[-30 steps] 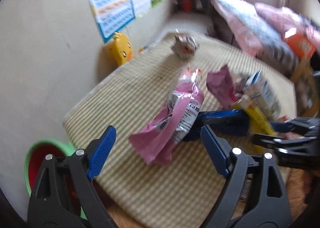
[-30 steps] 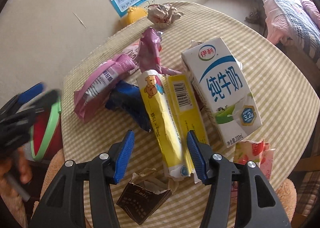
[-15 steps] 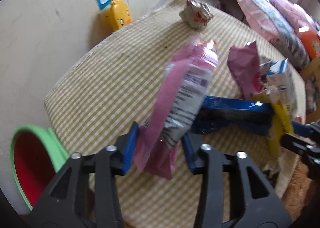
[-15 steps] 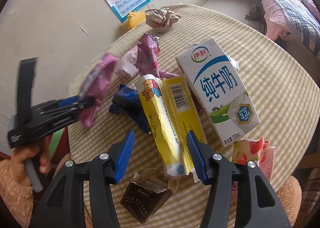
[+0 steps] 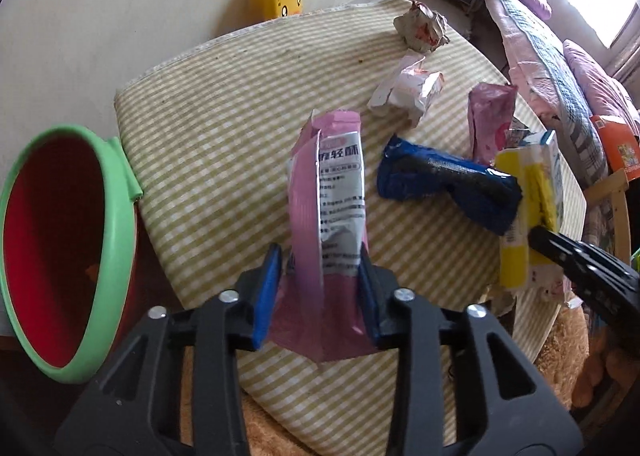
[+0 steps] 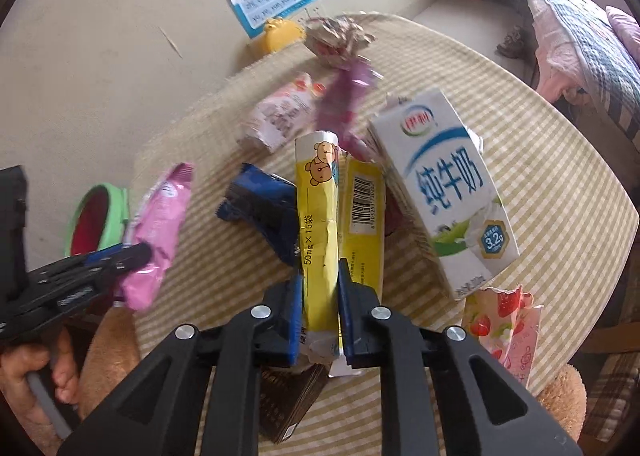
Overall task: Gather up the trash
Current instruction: 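Grasp the pink wrapper with left tool while right tool grasps the yellow box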
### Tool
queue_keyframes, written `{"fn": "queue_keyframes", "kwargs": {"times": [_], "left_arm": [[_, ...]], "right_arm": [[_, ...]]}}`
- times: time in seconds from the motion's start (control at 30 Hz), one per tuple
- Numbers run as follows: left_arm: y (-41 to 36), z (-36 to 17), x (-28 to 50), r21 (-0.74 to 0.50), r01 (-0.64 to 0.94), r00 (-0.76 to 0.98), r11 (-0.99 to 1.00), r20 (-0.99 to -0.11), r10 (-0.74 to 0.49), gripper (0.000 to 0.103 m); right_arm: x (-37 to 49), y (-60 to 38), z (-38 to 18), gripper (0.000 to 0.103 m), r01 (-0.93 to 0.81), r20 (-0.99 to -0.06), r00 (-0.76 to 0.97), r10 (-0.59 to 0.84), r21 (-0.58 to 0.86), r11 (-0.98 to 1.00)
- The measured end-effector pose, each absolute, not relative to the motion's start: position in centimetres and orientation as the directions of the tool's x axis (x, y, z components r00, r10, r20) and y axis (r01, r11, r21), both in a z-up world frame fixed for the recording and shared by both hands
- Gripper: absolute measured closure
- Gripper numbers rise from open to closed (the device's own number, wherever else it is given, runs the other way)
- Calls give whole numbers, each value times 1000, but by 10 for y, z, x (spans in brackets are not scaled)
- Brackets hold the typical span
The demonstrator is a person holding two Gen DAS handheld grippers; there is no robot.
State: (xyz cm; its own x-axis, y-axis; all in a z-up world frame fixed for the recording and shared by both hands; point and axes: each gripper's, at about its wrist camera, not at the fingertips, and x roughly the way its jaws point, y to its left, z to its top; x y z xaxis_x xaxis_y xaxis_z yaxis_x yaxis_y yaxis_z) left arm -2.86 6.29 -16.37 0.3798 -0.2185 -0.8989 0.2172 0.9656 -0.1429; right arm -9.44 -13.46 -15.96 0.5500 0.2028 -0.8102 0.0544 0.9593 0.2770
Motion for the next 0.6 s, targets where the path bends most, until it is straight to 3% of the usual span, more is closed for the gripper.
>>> {"fn": "queue_keyframes", "kwargs": {"times": [0.1,0.37,0.4,0.5,0.6], "left_arm": [[62,-169,-23,-133,212,381,968,-901,-207,47],[61,-180,-12,-191,192,342,962,-906,-248,44],[59,-182,-12,-195,196,337,961,-907,-253,51],[56,-183,-17,-210,221,324,952,-905,-275,65],[61,-165,-26,-241,218,366,946,-878,-308,69]], "right_arm": [[-98,-132,-145,89,32,-796,558,235,303,952],[-103,-117,-144,85,2,-824,500,267,309,951],[-103,-117,-148,83,13,-830,490,267,314,949],[-104,-117,-153,66,27,-831,484,272,325,945],[-103,-119,-150,56,34,-825,501,262,322,946]]}}
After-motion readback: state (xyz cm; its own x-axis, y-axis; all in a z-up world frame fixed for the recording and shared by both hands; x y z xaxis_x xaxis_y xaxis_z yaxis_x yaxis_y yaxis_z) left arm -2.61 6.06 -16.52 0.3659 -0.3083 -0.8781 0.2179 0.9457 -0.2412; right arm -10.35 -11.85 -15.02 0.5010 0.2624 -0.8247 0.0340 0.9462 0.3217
